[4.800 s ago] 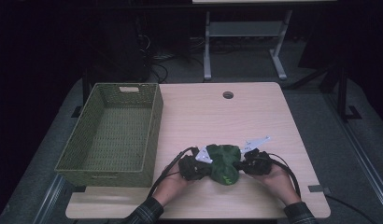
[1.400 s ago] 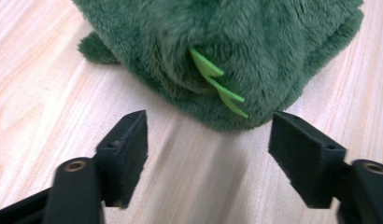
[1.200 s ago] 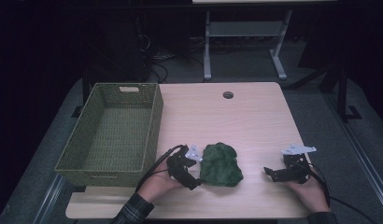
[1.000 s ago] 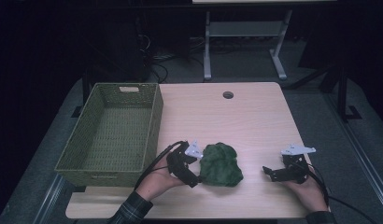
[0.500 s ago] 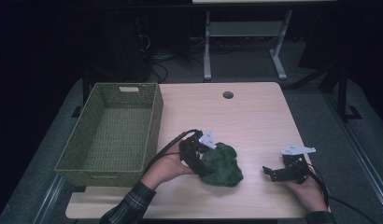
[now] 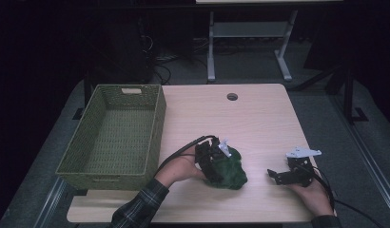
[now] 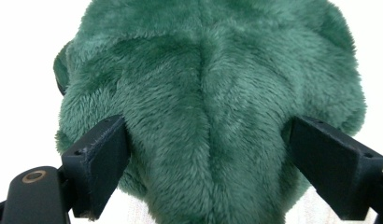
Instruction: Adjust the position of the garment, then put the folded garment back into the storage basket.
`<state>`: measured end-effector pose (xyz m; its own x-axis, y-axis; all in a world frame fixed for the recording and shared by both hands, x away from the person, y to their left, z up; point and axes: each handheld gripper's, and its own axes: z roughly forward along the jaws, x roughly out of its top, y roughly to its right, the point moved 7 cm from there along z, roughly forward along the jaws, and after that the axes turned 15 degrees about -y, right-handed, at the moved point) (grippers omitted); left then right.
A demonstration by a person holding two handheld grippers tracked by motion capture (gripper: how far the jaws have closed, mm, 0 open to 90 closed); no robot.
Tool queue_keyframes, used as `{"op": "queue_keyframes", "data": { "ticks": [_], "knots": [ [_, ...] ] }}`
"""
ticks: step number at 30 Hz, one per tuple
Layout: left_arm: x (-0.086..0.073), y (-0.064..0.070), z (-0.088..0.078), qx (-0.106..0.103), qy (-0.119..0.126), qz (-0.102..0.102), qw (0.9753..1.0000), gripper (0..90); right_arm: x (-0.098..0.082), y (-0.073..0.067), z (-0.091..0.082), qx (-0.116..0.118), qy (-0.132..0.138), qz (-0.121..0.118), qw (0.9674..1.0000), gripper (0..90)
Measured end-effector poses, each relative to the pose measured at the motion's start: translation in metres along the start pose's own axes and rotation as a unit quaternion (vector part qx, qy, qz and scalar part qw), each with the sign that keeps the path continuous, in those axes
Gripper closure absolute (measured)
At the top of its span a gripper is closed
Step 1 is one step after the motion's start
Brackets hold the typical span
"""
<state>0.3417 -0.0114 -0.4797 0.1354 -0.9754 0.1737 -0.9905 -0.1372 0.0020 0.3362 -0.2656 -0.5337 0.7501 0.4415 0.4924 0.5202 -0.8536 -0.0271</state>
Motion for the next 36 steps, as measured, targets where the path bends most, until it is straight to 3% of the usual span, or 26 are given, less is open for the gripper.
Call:
{"op": "queue_keyframes", "data": {
  "ticks": [8, 14, 26, 36],
  "knots": [
    [0.002, 0.002, 0.017, 0.012, -0.02, -0.003, 0.9997, 12.6, 0.0, 0.0, 0.0, 0.0, 0.0, 0.001, 1.0, 0.6],
    [0.0, 0.002, 0.028, -0.001, -0.028, -0.009, 0.9996, 12.5, 0.0, 0.0, 0.0, -0.001, 0.0, 0.001, 1.0, 0.6],
    [-0.001, 0.004, 0.033, -0.001, -0.039, -0.021, 0.999, 13.8, 0.001, 0.0, 0.0, -0.001, 0.0, 0.002, 1.0, 0.6],
    [-0.003, 0.008, 0.026, -0.023, -0.037, -0.016, 0.9989, 45.3, 0.001, 0.0, 0.0, -0.001, 0.0, 0.002, 1.0, 0.6]
  ]
}}
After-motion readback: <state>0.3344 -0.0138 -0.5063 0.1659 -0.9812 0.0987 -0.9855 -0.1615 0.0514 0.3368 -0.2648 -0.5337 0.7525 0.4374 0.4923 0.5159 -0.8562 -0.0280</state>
